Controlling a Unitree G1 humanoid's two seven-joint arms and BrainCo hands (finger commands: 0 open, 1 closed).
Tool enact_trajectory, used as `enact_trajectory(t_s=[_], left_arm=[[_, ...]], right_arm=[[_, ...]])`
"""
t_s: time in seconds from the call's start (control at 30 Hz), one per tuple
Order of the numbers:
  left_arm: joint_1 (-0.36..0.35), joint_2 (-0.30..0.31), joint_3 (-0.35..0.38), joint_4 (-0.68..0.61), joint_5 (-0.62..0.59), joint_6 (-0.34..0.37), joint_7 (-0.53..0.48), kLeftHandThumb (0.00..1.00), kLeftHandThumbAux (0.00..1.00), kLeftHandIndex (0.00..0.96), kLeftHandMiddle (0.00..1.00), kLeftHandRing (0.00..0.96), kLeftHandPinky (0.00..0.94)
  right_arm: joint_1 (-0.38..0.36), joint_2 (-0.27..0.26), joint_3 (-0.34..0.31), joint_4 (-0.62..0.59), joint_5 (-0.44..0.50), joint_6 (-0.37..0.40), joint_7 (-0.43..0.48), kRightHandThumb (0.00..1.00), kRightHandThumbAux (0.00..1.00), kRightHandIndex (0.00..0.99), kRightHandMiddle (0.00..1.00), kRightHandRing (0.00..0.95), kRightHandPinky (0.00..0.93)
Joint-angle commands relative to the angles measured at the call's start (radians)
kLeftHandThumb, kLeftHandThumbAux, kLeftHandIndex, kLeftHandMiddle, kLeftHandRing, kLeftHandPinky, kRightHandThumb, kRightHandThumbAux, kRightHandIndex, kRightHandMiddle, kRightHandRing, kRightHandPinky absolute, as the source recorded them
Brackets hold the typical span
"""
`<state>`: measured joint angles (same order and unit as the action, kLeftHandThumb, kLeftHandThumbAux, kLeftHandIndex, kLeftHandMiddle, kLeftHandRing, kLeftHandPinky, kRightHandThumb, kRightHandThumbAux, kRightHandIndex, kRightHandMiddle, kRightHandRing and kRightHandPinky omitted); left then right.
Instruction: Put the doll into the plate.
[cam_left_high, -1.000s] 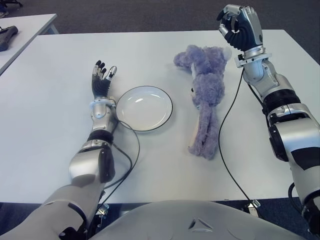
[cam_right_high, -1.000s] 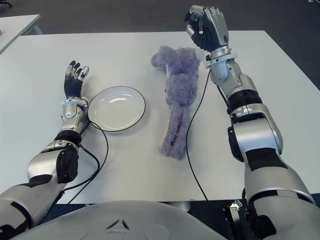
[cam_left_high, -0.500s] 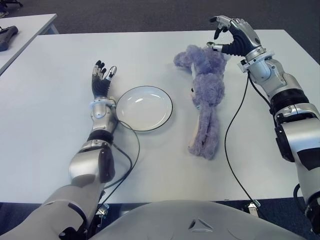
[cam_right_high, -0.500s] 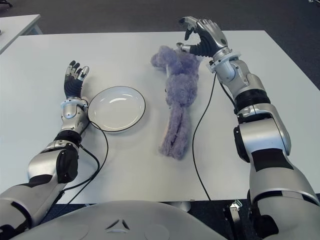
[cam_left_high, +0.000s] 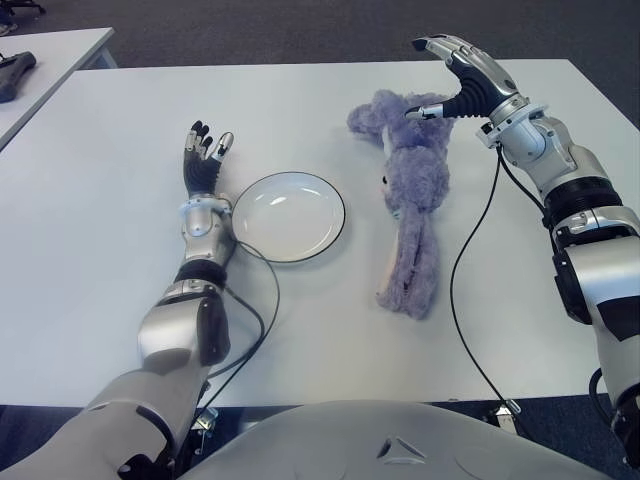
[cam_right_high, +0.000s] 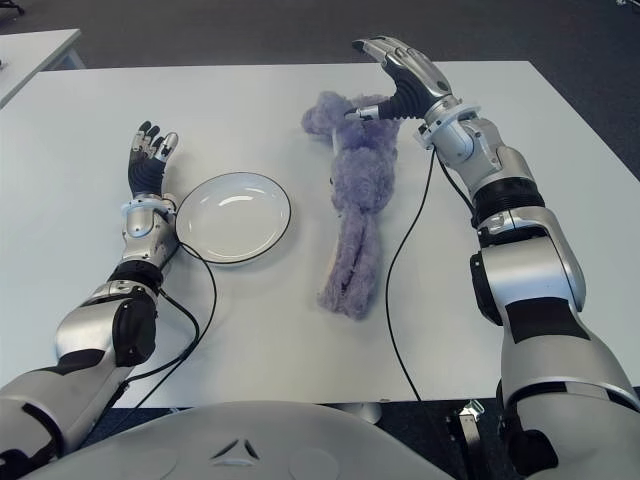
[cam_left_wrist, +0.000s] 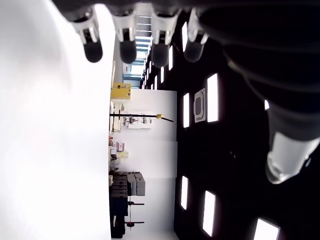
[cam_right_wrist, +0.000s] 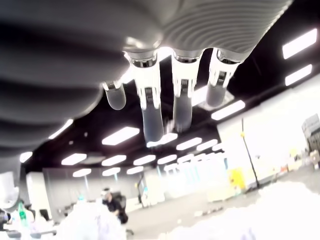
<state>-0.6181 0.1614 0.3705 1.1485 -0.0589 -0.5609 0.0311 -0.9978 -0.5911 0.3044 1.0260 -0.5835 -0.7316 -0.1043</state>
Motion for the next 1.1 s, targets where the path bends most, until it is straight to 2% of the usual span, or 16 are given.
enact_trajectory(t_s=[0.03, 0.5, 1.03, 1.1], left_arm=[[0.269, -0.113, 0.017, 0.162, -0.027, 0.024, 0.013, 0.000, 0.580, 0.038, 0.086, 0.042, 0.000], [0.268, -0.110, 0.015, 0.163, -0.025, 0.031, 0.014, 0.000, 0.578, 0.037, 0.087, 0.040, 0.000], [0.273, -0.111, 0.009, 0.161, -0.019, 0.021, 0.013, 0.000, 0.573, 0.035, 0.083, 0.035, 0.000], [0.273, -0.113, 0.011, 0.161, -0.021, 0.020, 0.012, 0.000, 0.566, 0.030, 0.083, 0.036, 0.000]], right_arm=[[0.022, -0.012, 0.020, -0.030, -0.007, 0.010, 0.057, 0.116, 0.454, 0.000, 0.000, 0.000, 0.002], [0.051, -0.011, 0.007, -0.061, 0.005, 0.026, 0.080, 0.165, 0.474, 0.000, 0.000, 0.000, 0.012], [0.068, -0.035, 0.018, -0.074, -0.024, -0.001, 0.043, 0.148, 0.470, 0.000, 0.000, 0.000, 0.029], [0.097, -0.050, 0.010, -0.101, -0.011, -0.013, 0.059, 0.139, 0.464, 0.000, 0.000, 0.000, 0.034]])
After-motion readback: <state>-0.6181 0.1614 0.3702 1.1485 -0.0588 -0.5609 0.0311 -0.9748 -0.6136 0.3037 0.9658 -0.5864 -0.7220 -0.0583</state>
